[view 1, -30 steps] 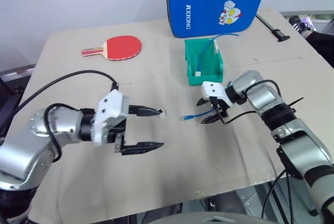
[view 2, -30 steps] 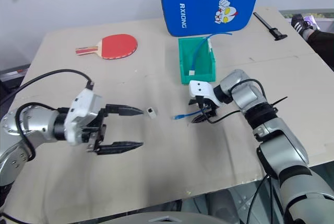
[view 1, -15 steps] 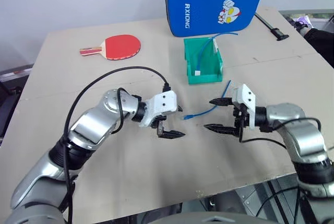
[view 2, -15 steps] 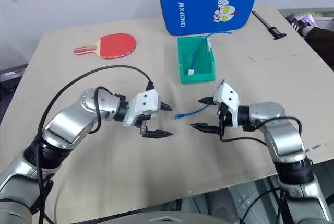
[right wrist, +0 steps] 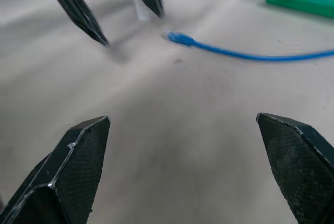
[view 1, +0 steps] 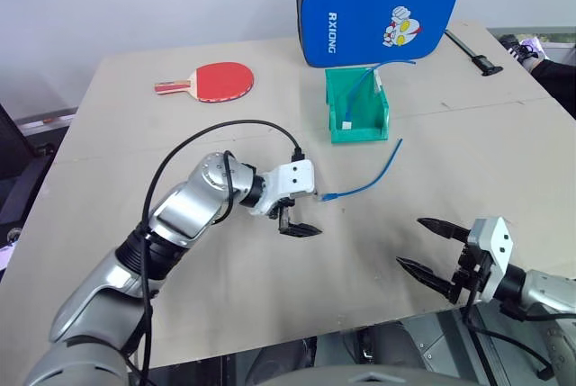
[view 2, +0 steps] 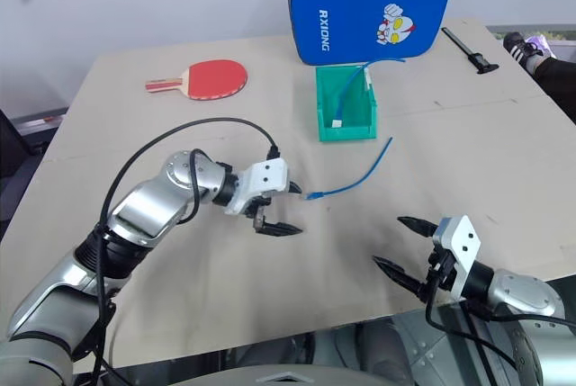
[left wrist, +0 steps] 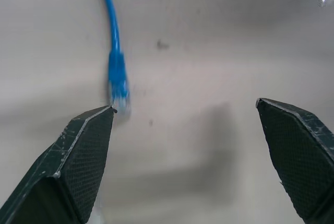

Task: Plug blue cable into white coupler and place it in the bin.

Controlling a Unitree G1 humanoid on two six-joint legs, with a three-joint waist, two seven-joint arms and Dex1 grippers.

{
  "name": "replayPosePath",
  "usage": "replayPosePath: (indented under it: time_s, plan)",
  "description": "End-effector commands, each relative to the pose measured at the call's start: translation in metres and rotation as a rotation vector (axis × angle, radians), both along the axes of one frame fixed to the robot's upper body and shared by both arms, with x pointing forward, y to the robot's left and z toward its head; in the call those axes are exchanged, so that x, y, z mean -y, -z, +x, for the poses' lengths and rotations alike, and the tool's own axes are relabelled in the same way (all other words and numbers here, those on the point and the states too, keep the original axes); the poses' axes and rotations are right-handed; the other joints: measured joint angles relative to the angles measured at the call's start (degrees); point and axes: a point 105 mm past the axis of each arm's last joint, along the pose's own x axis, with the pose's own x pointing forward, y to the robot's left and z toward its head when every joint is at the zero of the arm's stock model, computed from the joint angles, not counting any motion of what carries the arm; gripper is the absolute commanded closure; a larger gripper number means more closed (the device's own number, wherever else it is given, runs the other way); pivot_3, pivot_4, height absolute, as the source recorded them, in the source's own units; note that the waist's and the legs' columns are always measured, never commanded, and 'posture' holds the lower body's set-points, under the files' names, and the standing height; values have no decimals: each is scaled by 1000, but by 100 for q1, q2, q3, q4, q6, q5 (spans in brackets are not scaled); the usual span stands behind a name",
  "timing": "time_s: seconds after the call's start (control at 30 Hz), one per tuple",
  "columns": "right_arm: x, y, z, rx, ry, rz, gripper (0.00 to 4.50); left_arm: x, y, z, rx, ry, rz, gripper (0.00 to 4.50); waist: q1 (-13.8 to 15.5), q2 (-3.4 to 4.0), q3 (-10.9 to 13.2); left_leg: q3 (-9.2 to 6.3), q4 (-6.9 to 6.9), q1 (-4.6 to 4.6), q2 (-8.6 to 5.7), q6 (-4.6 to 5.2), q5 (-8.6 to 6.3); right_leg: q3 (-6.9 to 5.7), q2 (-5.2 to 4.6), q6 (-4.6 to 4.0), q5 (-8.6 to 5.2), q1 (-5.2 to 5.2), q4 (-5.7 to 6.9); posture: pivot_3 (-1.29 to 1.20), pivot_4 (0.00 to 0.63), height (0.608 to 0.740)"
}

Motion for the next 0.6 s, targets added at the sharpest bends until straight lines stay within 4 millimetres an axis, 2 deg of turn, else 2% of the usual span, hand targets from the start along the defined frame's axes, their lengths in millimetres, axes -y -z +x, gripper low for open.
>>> replayPosePath:
  time_s: [0.03,0.07,0.1,0.17,0.2,0.37,0.4,0.6]
  plan:
    - [7,-7,0,52,3,-21,53,-3,-6,11,56,-12,14,0,3,0,0,0,0,1,0,0,0,3,2,0,0,0,-1,0,150,740]
    - [9,-6,0,51,8,-31,53,-3,-5,14,56,-19,17,0,8,-1,0,0,0,1,0,0,0,4,3,0,0,0,-4,0,150,740]
    - [10,-5,1,54,12,-36,0,-3,-3,18,56,-32,24,534,20,-1,-1,1,0,1,0,0,0,7,4,0,0,0,-8,0,150,740]
    - [10,-5,1,58,14,-37,0,-5,-1,22,53,-40,37,1295,50,-1,-1,1,0,0,-1,0,0,9,6,0,0,0,-15,0,150,740]
    - [10,-5,2,59,14,-36,0,-5,0,22,50,-38,41,1879,63,-1,-1,1,0,0,-1,0,0,11,8,0,0,-1,-17,0,150,740]
    - [9,-7,4,69,16,-36,0,2,1,18,18,-2,13,4246,82,-1,-1,-1,0,-3,0,0,0,16,13,0,0,-2,-27,0,150,740]
    - [9,-7,3,69,18,-37,0,4,2,17,15,2,10,4415,83,-1,-1,-1,0,-3,0,0,0,16,13,0,0,-1,-29,0,150,740]
    - [8,-7,4,68,18,-37,0,5,3,17,17,-3,-4,4415,84,-1,-1,-1,0,-3,0,0,0,17,13,0,0,-1,-29,0,150,740]
